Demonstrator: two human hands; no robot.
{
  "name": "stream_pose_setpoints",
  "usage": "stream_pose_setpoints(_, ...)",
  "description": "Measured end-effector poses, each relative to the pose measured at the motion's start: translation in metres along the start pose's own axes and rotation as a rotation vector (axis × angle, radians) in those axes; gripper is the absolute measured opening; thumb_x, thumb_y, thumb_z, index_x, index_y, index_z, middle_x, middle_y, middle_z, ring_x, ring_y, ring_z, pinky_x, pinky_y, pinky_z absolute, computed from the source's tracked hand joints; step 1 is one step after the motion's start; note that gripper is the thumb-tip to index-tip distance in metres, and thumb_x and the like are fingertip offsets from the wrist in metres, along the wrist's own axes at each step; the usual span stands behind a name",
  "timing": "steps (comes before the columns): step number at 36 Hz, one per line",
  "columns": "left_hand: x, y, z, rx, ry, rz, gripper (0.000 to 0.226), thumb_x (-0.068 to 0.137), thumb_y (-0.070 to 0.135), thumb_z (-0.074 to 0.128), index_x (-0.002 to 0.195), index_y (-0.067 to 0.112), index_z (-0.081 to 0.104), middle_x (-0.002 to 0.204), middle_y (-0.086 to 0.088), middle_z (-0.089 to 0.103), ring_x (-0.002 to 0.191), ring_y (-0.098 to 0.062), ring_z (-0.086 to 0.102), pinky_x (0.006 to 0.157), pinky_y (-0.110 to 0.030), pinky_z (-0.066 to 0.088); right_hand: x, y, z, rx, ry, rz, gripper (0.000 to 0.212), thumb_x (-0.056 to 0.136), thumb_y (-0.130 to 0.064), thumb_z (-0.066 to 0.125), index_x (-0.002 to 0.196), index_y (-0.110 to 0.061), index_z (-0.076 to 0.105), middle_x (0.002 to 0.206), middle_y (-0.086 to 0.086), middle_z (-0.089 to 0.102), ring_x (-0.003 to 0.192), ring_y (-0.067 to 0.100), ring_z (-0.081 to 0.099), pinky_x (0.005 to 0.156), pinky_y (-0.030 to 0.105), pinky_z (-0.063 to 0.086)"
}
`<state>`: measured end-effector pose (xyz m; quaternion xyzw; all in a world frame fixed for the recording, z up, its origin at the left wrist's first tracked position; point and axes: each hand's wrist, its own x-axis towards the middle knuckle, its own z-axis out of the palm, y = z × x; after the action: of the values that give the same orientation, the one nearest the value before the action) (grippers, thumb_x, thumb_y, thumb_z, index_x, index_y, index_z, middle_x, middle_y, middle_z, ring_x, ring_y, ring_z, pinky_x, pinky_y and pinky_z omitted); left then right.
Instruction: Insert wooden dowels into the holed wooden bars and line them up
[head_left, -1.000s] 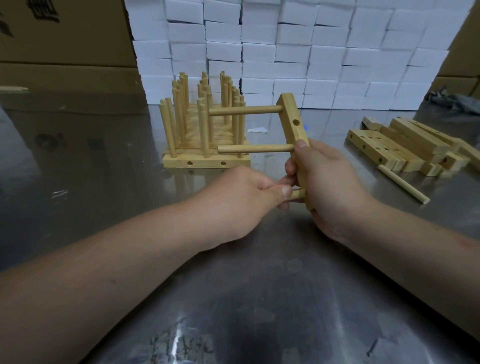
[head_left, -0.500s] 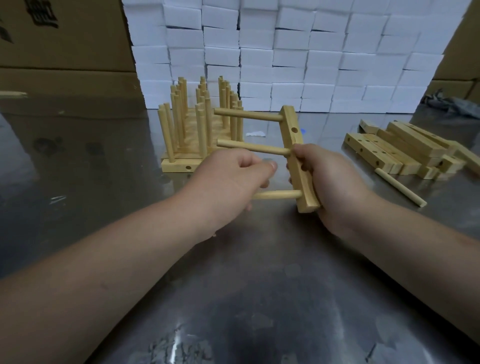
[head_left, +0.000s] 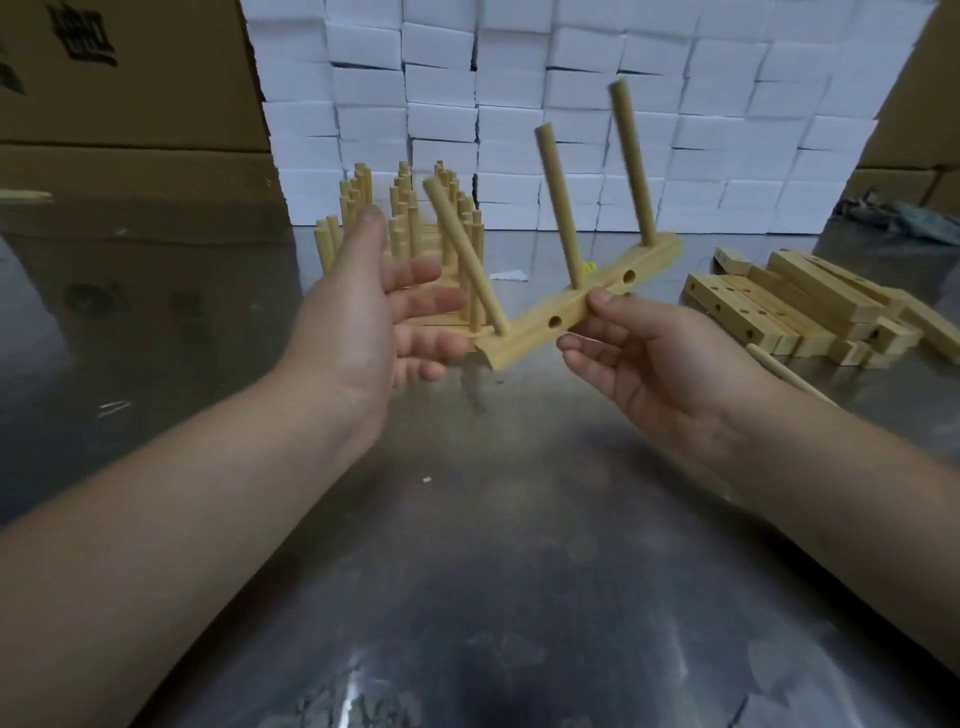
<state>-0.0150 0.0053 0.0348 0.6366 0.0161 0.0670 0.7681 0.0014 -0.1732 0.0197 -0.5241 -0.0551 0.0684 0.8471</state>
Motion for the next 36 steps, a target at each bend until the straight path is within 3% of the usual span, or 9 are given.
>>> stream_pose_setpoints(3, -0.005, -0.004, 0.003, 0.221, -0.010, 0.072, 0.045, 0.089, 0.059, 0.035, 0.087, 0.023, 0.062, 0.086, 0.004, 0.068, 0.051, -0.010, 0.060, 0.043, -0.022, 0.044, 0.000, 0.000, 0.000, 0.028, 0.002, -0.012, 0.013, 0.092, -0.009, 0.052, 0.087, -0.005, 0.064, 0.071, 0.004, 0.070, 0.061, 0.010, 0.067, 0.056, 0.018, 0.053)
stream_pose_setpoints(8, -0.009, -0.014, 0.004, 0.599, -0.056, 0.185, 0.014, 0.072, 0.044, 0.069, 0.064, 0.033, 0.065, 0.060, 0.014, 0.066, 0.054, -0.002, 0.059, 0.060, -0.033, 0.049, -0.004, 0.004, 0.004, 0.024, -0.032, -0.018, 0.010, 0.089, -0.006, 0.055, 0.085, -0.004, 0.064, 0.072, 0.006, 0.071, 0.064, 0.011, 0.068, 0.058, 0.018, 0.053)
stream_pose_setpoints(12, -0.001, -0.007, -0.004, 0.647, -0.016, 0.171, 0.016, 0.075, 0.035, 0.072, 0.062, 0.031, 0.065, 0.058, 0.004, 0.067, 0.059, -0.016, 0.058, 0.074, -0.046, 0.053, -0.006, 0.006, 0.008, -0.020, -0.001, 0.002, 0.011, 0.088, -0.003, 0.056, 0.081, -0.002, 0.064, 0.074, 0.010, 0.072, 0.064, 0.012, 0.069, 0.058, 0.019, 0.055)
stream_pose_setpoints(15, 0.008, -0.002, -0.027, 0.698, -0.038, 0.168, 0.013, 0.069, 0.039, 0.075, 0.078, 0.033, 0.069, 0.070, 0.009, 0.071, 0.066, -0.005, 0.061, 0.069, -0.034, 0.050, -0.004, 0.006, 0.007, -0.028, 0.094, 0.027, 0.009, 0.086, -0.002, 0.058, 0.079, 0.002, 0.063, 0.070, 0.013, 0.067, 0.056, 0.013, 0.066, 0.055, 0.020, 0.056)
stream_pose_setpoints(18, 0.015, -0.003, -0.057, 0.788, -0.006, 0.139, 0.044, 0.066, 0.039, 0.076, 0.105, 0.021, 0.070, 0.093, 0.010, 0.069, 0.080, 0.000, 0.059, 0.072, -0.017, 0.038, -0.002, 0.005, 0.005, -0.058, 0.158, 0.034, 0.010, 0.086, -0.001, 0.058, 0.079, 0.004, 0.062, 0.068, 0.013, 0.065, 0.054, 0.013, 0.065, 0.054, 0.019, 0.055)
stream_pose_setpoints(22, 0.018, -0.011, -0.083, 0.872, 0.030, 0.093, 0.032, 0.067, 0.033, 0.078, 0.097, 0.025, 0.071, 0.072, 0.020, 0.064, 0.065, 0.005, 0.055, 0.053, -0.006, 0.032, -0.004, 0.012, 0.006, -0.274, 0.137, 0.041, 0.006, 0.084, -0.002, 0.062, 0.088, 0.002, 0.059, 0.077, 0.014, 0.065, 0.066, 0.014, 0.065, 0.061, 0.019, 0.057)
stream_pose_setpoints(26, 0.028, -0.017, -0.092, 0.977, 0.077, 0.078, 0.036, 0.068, 0.035, 0.078, 0.101, 0.024, 0.069, 0.070, 0.016, 0.055, 0.062, -0.001, 0.049, 0.048, -0.011, 0.030, -0.005, 0.017, 0.007, -0.452, 0.126, 0.048, 0.041, 0.084, -0.006, 0.065, 0.122, -0.002, 0.050, 0.096, 0.017, 0.066, 0.074, 0.015, 0.065, 0.064, 0.018, 0.056)
stream_pose_setpoints(32, 0.047, -0.019, -0.094, 1.075, 0.070, 0.036, 0.051, 0.067, 0.043, 0.077, 0.111, 0.020, 0.067, 0.090, 0.005, 0.060, 0.069, 0.001, 0.048, 0.056, -0.015, 0.032, -0.006, 0.015, 0.007, -0.463, 0.127, 0.024, 0.041, 0.086, -0.007, 0.063, 0.124, 0.000, 0.050, 0.087, 0.013, 0.065, 0.071, 0.014, 0.064, 0.065, 0.018, 0.056)
stream_pose_setpoints(36, 0.053, -0.020, -0.093, 1.124, 0.080, 0.020, 0.049, 0.069, 0.043, 0.076, 0.110, 0.018, 0.065, 0.082, 0.010, 0.056, 0.067, -0.002, 0.048, 0.053, -0.018, 0.032, -0.005, 0.013, 0.005, -0.445, 0.129, 0.014, 0.035, 0.086, -0.006, 0.062, 0.119, -0.001, 0.051, 0.083, 0.011, 0.064, 0.069, 0.014, 0.063, 0.065, 0.019, 0.056)
